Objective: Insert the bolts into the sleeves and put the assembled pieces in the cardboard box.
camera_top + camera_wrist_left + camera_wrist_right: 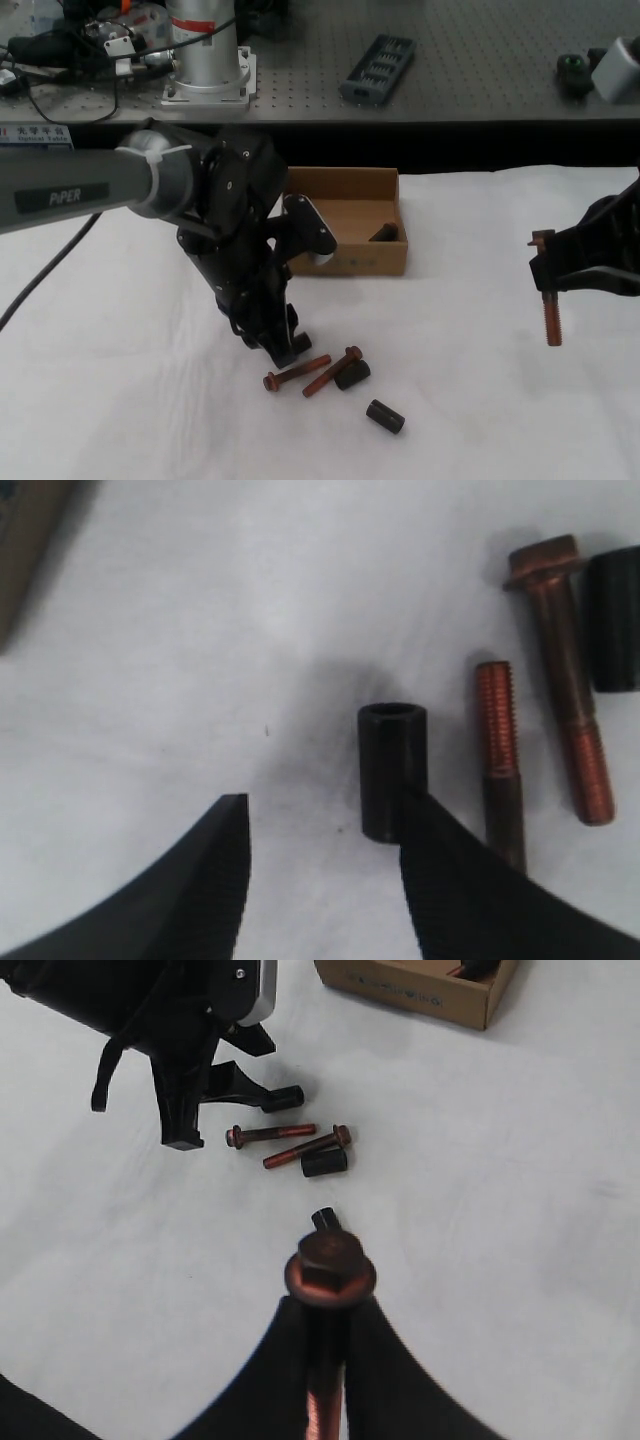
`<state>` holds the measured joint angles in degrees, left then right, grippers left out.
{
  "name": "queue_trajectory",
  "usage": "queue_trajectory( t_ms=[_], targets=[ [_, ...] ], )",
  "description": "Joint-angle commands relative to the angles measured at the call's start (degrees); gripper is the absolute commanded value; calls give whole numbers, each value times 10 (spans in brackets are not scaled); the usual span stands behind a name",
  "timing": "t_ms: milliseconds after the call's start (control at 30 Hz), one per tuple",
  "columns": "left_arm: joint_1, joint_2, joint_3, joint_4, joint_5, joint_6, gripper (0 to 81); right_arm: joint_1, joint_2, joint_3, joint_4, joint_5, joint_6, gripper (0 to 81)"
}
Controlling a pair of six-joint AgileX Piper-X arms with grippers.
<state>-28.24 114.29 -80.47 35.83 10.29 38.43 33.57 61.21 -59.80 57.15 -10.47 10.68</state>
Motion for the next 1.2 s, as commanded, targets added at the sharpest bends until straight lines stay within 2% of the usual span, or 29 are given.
queue_trajectory(
  t_ms=[0,667,933,1067,1167],
  targets=[
    [-11,3,0,5,10,-12,348,-3,-6,-2,-10,-4,-5,19],
    [-12,21,0,5,23,-3,348,-3,-6,-2,-10,-4,-5,19],
    [-12,39,0,-5,-6,-3,347,-3,-6,-2,-9,6,-18,19],
    [-12,39,0,-8,-6,-3,258,-3,-6,-2,-9,11,-18,19],
    [-12,39,0,-6,-8,15,106,-3,-6,-2,-9,11,-18,19]
  ],
)
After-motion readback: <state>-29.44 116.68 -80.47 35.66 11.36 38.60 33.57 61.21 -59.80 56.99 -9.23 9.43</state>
